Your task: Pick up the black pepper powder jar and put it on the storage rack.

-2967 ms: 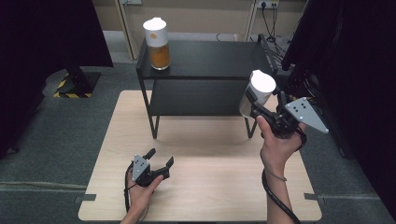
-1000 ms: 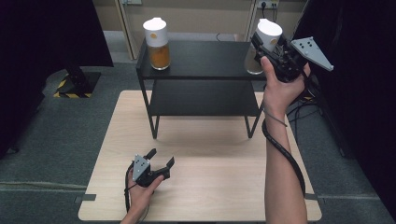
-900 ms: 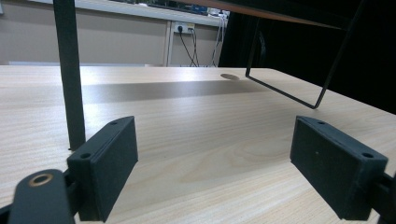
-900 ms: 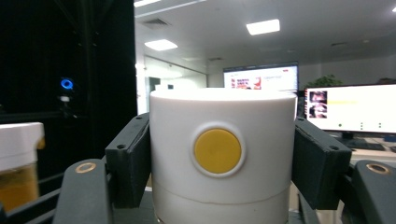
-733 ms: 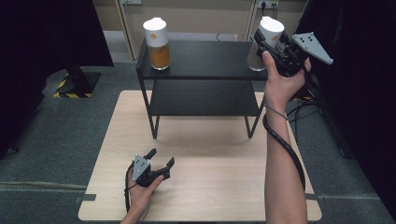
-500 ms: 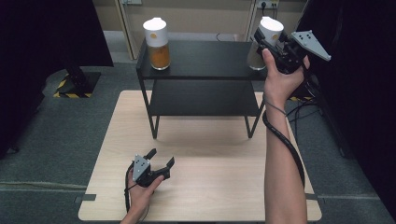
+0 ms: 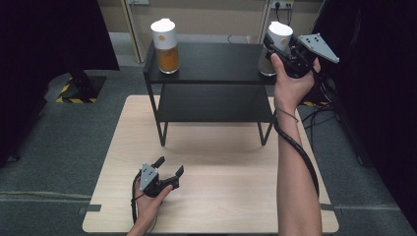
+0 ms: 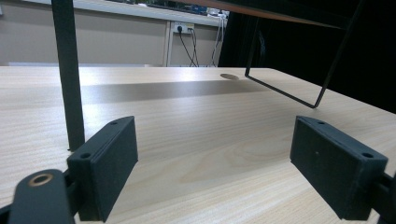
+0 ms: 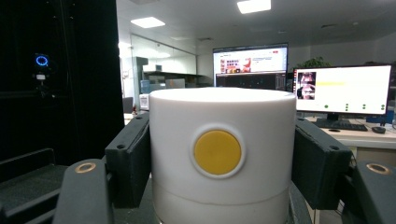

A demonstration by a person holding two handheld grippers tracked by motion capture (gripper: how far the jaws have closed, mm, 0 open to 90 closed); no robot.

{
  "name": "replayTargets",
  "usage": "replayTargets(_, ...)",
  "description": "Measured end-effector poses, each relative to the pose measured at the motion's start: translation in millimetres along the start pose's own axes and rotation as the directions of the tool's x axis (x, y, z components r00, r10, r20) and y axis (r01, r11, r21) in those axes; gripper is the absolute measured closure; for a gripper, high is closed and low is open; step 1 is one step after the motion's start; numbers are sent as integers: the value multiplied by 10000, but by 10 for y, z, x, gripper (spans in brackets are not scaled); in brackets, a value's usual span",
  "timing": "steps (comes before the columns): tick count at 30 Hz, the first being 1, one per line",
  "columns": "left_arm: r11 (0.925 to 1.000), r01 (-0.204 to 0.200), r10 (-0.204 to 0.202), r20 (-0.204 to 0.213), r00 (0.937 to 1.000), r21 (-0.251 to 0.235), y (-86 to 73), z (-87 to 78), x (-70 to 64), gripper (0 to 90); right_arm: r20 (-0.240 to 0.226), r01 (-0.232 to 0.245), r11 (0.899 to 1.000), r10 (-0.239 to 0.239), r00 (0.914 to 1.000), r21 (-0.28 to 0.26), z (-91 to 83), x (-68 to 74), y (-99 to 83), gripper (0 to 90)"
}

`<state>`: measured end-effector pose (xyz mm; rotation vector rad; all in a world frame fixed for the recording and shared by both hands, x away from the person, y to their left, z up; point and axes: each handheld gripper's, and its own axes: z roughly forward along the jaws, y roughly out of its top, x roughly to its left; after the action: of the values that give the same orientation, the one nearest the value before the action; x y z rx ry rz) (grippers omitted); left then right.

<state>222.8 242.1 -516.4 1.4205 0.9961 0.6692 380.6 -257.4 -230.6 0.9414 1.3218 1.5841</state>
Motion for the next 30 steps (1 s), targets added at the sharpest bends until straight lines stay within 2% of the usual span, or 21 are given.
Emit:
replayTargets(6, 10000, -45, 45, -3, 10000, 1, 0, 0, -6, 146, 20, 159, 9999, -159, 9999, 12, 12, 27, -9, 305)
replayTargets(17, 10000, -31, 31, 38, 10000, 26, 3, 2, -9, 146, 75, 169, 9997, -170, 9998, 170, 38, 41, 33, 297)
replayTargets(24, 10000, -32, 32, 40, 10000, 22, 2, 2, -8, 146, 132, -45, 9999, 43, 9999, 156, 30, 47, 63, 205)
replayTargets(30, 10000, -71, 70, 36, 10000, 30, 3, 2, -11, 146, 181, -95, 9999, 93, 9998, 90, -45, 62, 87, 150)
